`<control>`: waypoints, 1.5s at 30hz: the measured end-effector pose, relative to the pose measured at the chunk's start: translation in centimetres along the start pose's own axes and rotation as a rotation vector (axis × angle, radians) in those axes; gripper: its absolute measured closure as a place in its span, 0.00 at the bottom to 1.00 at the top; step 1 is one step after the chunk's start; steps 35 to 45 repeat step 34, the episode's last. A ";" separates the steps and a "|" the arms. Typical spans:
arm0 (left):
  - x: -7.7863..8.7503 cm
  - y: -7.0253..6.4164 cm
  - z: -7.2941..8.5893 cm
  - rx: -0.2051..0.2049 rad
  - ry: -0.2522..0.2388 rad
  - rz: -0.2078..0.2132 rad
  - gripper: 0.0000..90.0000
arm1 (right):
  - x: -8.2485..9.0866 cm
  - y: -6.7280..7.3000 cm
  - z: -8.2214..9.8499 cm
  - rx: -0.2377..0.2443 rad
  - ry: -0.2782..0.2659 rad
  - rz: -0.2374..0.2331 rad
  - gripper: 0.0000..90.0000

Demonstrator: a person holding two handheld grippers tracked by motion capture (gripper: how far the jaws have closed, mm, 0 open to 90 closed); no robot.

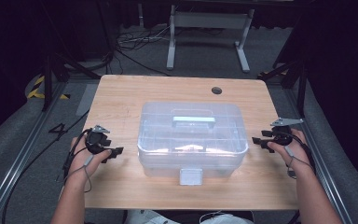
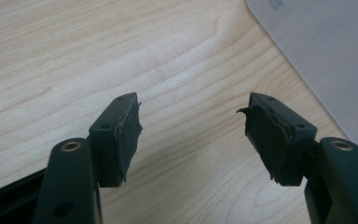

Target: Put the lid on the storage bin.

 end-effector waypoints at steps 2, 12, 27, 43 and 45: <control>-0.3 -0.1 0.1 -0.001 0.020 0.005 0.40 | -0.3 0.1 0.2 0.004 0.009 -0.001 0.44; -1.1 -0.1 0.4 -0.008 0.077 0.020 0.39 | -1.4 0.7 0.8 0.025 0.026 -0.002 0.44; -1.7 -0.2 0.7 -0.023 0.121 0.029 0.34 | -2.3 2.0 1.1 0.061 0.009 -0.022 0.41; -2.1 -0.2 0.8 -0.053 0.102 0.040 0.24 | -2.7 2.3 1.1 0.042 -0.020 -0.016 0.37; -2.1 -0.2 0.8 -0.053 0.102 0.040 0.24 | -2.7 2.3 1.1 0.042 -0.020 -0.016 0.37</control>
Point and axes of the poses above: each handheld gripper's, and its own axes: x roughly backward along the jaws, z roughly out of its underside, y roughly to its left, the point moved 3 cm from there along -x, roughly forward along the jaws, and after that the axes turned 13 degrees about z, right-handed, at the moved point
